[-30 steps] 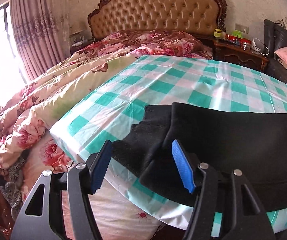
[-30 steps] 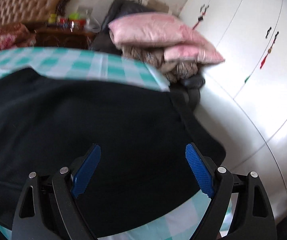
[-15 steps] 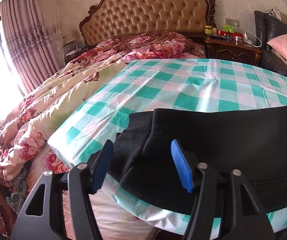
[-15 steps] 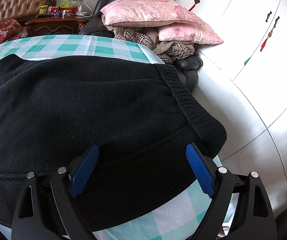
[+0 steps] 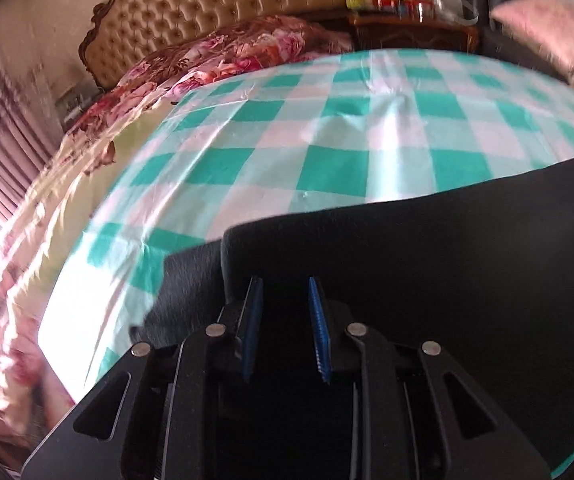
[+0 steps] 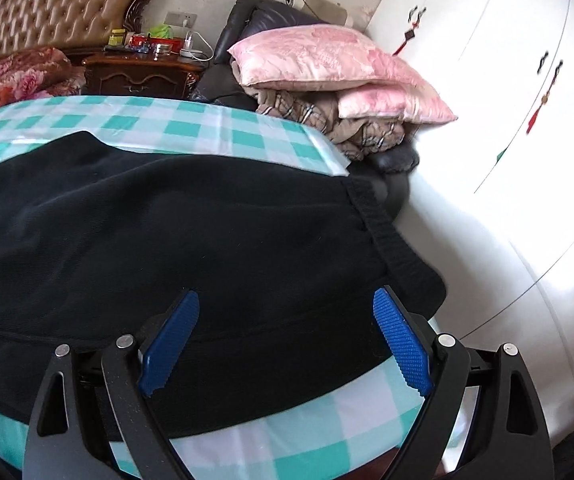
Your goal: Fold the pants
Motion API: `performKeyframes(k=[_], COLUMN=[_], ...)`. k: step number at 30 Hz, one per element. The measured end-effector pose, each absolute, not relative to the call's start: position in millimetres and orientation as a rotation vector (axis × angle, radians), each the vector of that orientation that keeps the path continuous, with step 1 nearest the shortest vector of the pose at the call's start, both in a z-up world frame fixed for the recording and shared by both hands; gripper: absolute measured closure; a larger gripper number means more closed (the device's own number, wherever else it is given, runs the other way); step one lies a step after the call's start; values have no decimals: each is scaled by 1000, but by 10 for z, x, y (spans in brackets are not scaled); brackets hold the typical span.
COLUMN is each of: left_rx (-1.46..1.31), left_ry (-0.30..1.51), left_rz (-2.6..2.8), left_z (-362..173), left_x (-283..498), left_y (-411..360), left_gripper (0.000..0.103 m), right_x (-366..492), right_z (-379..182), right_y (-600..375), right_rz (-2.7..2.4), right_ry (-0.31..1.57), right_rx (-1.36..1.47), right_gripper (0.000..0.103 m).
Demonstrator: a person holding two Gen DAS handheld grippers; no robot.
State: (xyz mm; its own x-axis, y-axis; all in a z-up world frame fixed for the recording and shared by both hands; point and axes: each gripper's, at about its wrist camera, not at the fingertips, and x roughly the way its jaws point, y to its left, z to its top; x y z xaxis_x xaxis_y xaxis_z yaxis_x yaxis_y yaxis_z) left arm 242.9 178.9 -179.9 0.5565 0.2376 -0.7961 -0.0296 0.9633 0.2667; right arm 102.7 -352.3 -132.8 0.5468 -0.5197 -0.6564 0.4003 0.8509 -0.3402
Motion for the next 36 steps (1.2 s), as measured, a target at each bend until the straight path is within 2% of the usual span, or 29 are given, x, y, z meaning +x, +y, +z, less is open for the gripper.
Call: performKeyframes(k=[1, 2, 3, 6, 8, 10, 15, 26, 32, 36], left_rx=[228, 223, 227, 167, 133, 104, 48, 43, 9, -12], left_ry=[976, 963, 923, 910, 922, 955, 1069, 1075, 1026, 1054], left_rz=[170, 182, 209, 192, 163, 150, 197, 284, 276, 277], left_z=[-1764, -1718, -1632, -1467, -1427, -1475, -1791, -1757, -1604, -1734], left_x=[2460, 2464, 2463, 2520, 2611, 2710, 2929, 3083, 2868, 2670], left_y=[1779, 1772, 1733, 1646, 1570, 1553, 1673, 1802, 1775, 1899], left_gripper=[75, 68, 55, 56, 59, 76, 85, 86, 86, 88], right_x=[1018, 1010, 999, 971, 965, 957, 898, 863, 860, 856], right_z=[-1332, -1338, -1351, -1419, -1477, -1530, -1596, -1629, -1636, -1652], right_y=[-3523, -3545, -3553, -3599, -3670, -3749, -3825, -3864, -3875, -3895], right_rz=[-544, -538, -530, -514, -516, -520, -505, -484, -482, -472], right_ry=[831, 835, 840, 861, 877, 894, 895, 893, 892, 892], right_rx=[-145, -123, -103, -57, -40, -9, 29, 64, 69, 82], right_gripper=[18, 18, 18, 18, 18, 18, 18, 18, 18, 18])
